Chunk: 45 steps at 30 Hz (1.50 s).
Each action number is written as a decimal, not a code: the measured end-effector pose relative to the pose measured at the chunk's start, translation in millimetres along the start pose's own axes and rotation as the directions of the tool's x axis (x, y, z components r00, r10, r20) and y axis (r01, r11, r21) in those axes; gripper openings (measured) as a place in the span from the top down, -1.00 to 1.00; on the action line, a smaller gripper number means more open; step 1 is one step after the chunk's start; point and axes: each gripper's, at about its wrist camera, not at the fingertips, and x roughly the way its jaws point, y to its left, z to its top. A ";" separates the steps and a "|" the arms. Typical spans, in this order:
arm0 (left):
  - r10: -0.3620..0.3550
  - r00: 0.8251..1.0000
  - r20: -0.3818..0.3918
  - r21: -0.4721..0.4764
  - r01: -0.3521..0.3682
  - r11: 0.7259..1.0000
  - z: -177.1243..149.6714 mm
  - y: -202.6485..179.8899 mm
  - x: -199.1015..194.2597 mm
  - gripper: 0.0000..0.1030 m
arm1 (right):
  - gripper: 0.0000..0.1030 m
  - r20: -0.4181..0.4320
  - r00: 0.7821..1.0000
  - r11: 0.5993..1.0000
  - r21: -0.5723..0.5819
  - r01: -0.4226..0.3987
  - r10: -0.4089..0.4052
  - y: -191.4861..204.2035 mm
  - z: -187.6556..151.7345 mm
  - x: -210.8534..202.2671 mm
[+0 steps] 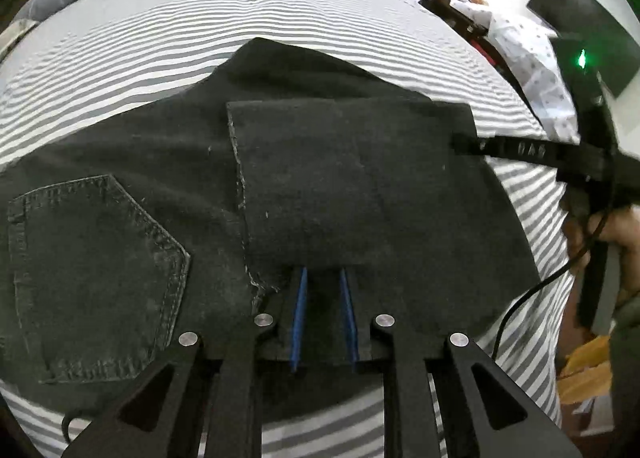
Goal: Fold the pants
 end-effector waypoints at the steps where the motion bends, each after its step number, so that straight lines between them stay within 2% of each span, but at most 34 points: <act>1: 0.001 1.000 -0.003 0.001 -0.001 1.000 0.2 0.5 0.6 0.64 | 0.55 0.008 1.000 1.000 -0.002 0.001 -0.001 -0.6 -2.0 -0.9; 4: 0.000 1.000 -0.002 0.002 0.000 1.000 -0.8 -1.1 -2.0 0.64 | 0.47 0.003 1.000 1.000 -0.010 0.013 -0.013 3.6 -15.3 -9.8; 9: 0.004 1.000 -0.005 -0.020 -0.004 1.000 -7.4 6.0 -15.9 0.64 | 0.22 -0.004 1.000 1.000 -0.019 0.002 -0.002 14.3 -63.4 -28.4; 13: 0.019 1.000 0.012 -0.098 -0.018 0.995 -24.4 36.4 -39.5 0.49 | 0.16 -0.014 1.000 1.000 0.000 -0.001 0.001 22.2 -101.7 -37.3; 16: 0.012 0.999 0.029 -0.220 -0.006 0.975 -40.9 71.5 -61.1 0.47 | 0.11 -0.029 1.000 1.000 -0.005 0.000 0.000 30.8 -113.2 -37.8; 19: 0.031 0.997 0.065 -0.366 -0.005 0.931 -60.0 112.9 -84.2 0.46 | 0.10 -0.038 0.999 0.999 -0.025 0.020 -0.021 40.7 -112.9 -39.6; 21: 0.048 0.994 0.097 -0.437 0.000 0.899 -71.2 135.6 -98.5 0.46 | 0.10 -0.029 1.000 1.000 -0.007 -0.007 0.007 48.4 -110.7 -47.0; 23: 0.050 0.988 0.146 -0.510 0.032 0.859 -82.4 161.3 -113.9 0.46 | 0.09 -0.012 1.000 1.000 0.003 -0.019 0.019 54.7 -109.6 -55.1; 26: 0.043 0.974 0.224 -0.586 0.099 0.804 -97.6 192.6 -130.4 0.45 | -0.05 0.023 0.999 0.999 -0.014 -0.037 0.037 70.4 -111.2 -69.3; 28: 0.028 0.966 0.255 -0.651 0.151 0.744 -107.3 211.5 -133.7 0.39 | -0.12 0.039 0.998 0.998 -0.040 -0.044 0.046 81.7 -111.9 -77.6; 31: 0.005 0.960 0.278 -0.741 0.211 0.638 -122.2 237.8 -127.8 0.24 | -0.18 0.055 0.996 0.996 -0.057 -0.061 0.065 107.7 -111.3 -83.8; 34: -0.015 0.961 0.275 -0.779 0.232 0.583 -128.9 254.8 -116.2 0.18 | -0.19 0.058 0.995 0.996 -0.055 -0.072 0.075 121.6 -108.7 -86.6; 37: -0.049 0.961 0.272 -0.800 0.254 0.543 -125.5 268.0 -100.7 0.18 | -0.20 0.064 0.995 0.996 -0.052 -0.075 0.078 125.4 -106.4 -92.3; 41: -0.064 0.956 0.285 -0.810 0.276 0.518 -113.5 282.5 -90.1 0.18 | -0.20 0.067 0.994 0.996 -0.049 -0.081 0.084 129.5 -104.3 -97.2; 45: -0.052 0.952 0.300 -0.801 0.281 0.529 -103.7 287.2 -87.8 0.18 | -0.21 0.061 0.994 0.995 -0.050 -0.092 0.095 137.7 -104.8 -97.4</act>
